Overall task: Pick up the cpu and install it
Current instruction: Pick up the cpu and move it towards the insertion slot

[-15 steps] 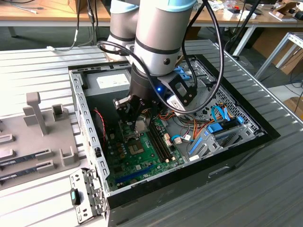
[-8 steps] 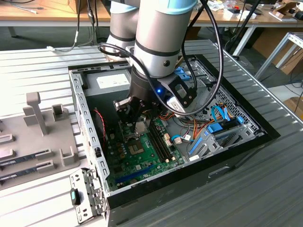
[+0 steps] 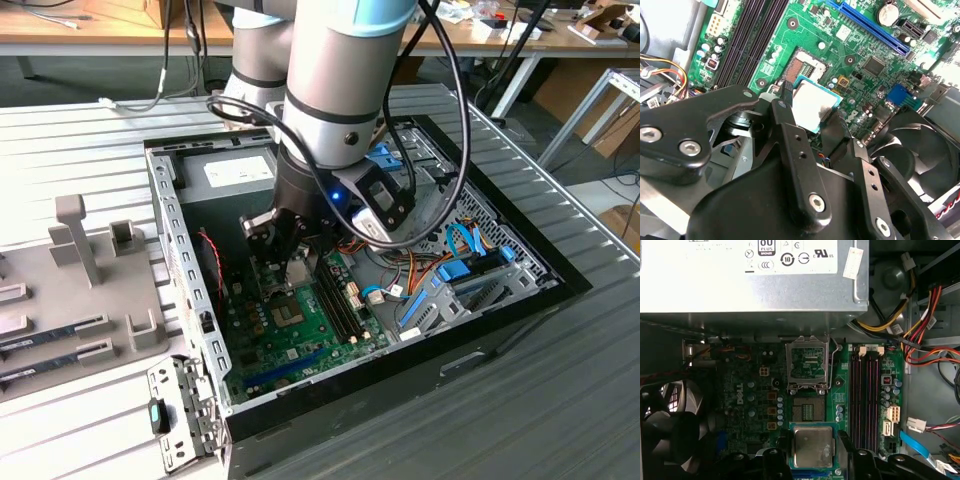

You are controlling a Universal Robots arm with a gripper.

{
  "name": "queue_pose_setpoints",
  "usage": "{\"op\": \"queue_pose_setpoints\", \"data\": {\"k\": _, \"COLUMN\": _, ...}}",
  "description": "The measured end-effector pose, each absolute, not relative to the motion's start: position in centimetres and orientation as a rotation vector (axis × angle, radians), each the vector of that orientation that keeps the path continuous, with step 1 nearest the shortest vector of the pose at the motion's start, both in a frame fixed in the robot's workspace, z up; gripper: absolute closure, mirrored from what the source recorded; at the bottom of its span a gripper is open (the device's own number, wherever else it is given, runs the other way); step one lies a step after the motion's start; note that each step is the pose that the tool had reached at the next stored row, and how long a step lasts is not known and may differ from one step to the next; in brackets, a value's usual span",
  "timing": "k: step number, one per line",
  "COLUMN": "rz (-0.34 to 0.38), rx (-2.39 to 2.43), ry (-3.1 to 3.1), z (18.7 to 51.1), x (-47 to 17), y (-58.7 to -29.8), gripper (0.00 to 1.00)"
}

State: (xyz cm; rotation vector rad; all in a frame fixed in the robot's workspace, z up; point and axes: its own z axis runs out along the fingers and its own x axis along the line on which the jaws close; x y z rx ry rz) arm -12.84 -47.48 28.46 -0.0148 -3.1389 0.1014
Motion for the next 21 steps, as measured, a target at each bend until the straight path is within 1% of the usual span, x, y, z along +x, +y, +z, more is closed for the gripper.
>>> {"op": "queue_pose_setpoints", "data": {"k": 21, "rz": 0.116, "rx": -0.015, "ry": -3.138, "z": 27.62, "x": -12.8, "y": -47.77, "gripper": 0.53}}
